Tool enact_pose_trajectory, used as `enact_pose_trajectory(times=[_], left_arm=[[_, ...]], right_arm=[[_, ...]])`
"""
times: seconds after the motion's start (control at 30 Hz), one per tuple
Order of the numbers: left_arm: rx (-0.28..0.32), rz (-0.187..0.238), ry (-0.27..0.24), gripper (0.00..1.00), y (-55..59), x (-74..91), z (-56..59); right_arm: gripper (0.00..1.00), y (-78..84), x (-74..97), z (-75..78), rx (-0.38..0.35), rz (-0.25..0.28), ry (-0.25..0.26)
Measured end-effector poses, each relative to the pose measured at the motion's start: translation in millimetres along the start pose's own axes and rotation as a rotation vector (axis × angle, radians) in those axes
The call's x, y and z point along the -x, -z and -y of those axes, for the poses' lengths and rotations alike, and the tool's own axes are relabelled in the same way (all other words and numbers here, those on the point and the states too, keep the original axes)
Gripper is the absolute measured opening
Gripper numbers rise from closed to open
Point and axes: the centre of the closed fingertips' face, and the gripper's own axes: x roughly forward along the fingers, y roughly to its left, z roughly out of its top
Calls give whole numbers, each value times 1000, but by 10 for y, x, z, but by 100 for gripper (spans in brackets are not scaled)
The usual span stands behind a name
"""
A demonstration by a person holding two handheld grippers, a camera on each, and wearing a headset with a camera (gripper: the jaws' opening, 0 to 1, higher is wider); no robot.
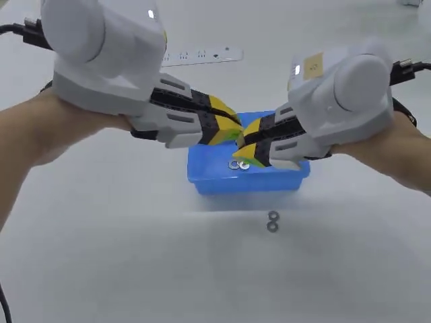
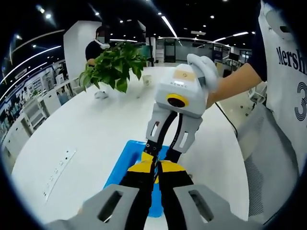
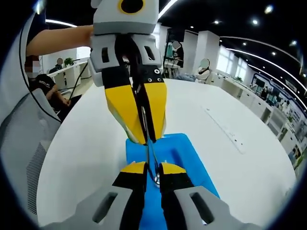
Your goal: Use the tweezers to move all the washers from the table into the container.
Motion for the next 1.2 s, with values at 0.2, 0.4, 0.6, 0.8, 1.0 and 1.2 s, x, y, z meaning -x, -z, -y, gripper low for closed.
enact_pose_trajectory(times=[0.2,0.4,0.6,0.8,1.0,1.2], left_arm=[[29,-6,-3,7,91,-66,-99],[36,-20,3,7,147,-141,-77],[40,-17,12,7,144,-161,-66],[36,-11,17,7,135,-155,-41],[20,-7,18,7,88,-97,1],[-2,5,12,7,-31,-28,61]], right_arm=[[11,74,-87,55,-27,0,-5],[11,157,-139,59,-37,-13,-17],[11,187,-143,90,-51,-14,-18],[11,180,-130,77,-50,-14,-16],[11,124,-81,43,-37,-10,-13],[11,30,31,19,-17,4,-1]])
